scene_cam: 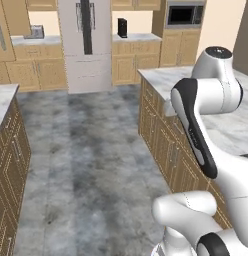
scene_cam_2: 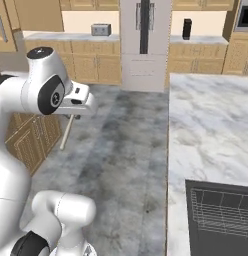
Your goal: Pick up the dish brush and soap dispenser from the sink, and place them back in the cabinet, and close the cabinet doors.
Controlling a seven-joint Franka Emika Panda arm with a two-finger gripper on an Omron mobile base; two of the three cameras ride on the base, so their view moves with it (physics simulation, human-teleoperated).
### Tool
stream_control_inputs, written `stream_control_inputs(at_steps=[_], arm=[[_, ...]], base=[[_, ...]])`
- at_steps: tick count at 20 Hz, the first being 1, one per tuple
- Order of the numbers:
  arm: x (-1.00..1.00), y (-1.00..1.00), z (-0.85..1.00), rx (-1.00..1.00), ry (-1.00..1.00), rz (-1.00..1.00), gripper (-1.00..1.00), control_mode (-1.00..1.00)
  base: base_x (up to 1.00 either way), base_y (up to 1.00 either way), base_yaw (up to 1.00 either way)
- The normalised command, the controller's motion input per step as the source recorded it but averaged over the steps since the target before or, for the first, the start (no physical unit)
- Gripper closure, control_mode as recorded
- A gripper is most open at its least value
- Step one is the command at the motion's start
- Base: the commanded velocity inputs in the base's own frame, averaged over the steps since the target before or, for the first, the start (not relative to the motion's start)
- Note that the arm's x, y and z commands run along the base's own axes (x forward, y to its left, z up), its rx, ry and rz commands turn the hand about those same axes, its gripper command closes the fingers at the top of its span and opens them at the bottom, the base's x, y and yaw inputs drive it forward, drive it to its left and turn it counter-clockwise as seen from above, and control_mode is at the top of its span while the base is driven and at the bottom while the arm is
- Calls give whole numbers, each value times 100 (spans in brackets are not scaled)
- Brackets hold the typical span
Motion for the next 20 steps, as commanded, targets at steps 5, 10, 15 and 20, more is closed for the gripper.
stream_control_inputs(at_steps=[5, 10, 15, 20], arm=[[0, 0, 0, 0, 0, 0, 100, 100], [0, 0, 0, 0, 0, 0, 100, 100], [0, 0, 0, 0, 0, 0, 100, 100], [0, 0, 0, 0, 0, 0, 100, 100]], base=[[83, 0, -6], [98, 0, -6], [99, 0, -10], [80, -7, -12]])
